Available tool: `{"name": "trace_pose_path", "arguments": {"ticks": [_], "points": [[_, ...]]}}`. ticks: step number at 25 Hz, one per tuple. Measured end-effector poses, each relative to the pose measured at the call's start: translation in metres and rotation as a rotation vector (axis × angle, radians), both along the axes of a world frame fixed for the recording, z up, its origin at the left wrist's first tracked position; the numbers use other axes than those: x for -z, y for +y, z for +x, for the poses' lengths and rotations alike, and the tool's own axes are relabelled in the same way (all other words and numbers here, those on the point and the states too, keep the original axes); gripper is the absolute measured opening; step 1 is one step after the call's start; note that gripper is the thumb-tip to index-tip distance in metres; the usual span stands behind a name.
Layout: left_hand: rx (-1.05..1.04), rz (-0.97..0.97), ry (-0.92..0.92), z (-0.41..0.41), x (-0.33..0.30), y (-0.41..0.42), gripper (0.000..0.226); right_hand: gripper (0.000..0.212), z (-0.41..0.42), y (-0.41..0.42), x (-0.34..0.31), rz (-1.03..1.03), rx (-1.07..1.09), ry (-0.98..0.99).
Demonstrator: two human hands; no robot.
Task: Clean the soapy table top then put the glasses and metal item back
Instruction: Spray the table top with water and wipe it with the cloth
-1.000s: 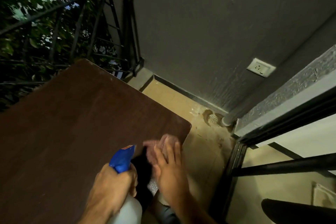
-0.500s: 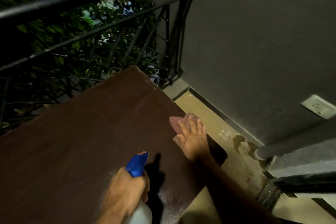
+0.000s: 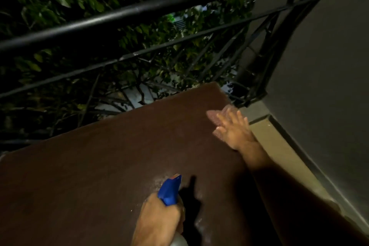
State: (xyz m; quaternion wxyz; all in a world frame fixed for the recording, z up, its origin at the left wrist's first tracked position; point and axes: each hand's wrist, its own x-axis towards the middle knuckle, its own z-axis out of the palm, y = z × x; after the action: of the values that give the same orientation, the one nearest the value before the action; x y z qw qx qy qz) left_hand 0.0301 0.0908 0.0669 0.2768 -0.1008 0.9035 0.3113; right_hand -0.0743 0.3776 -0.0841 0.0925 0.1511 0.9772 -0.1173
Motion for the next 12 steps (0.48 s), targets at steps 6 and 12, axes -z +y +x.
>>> {"name": "trace_pose_path", "arguments": {"ticks": [6,12], "points": [[-0.19,0.089,-0.043,0.009,-0.01,-0.043,0.028,0.065,-0.009,-0.008,0.018,-0.006,0.027,0.083],[-0.319,0.153,-0.031,0.017,-0.011,-0.075,0.037,0.091,0.036,-0.04,0.013,-0.03,-0.01,0.088]]}}
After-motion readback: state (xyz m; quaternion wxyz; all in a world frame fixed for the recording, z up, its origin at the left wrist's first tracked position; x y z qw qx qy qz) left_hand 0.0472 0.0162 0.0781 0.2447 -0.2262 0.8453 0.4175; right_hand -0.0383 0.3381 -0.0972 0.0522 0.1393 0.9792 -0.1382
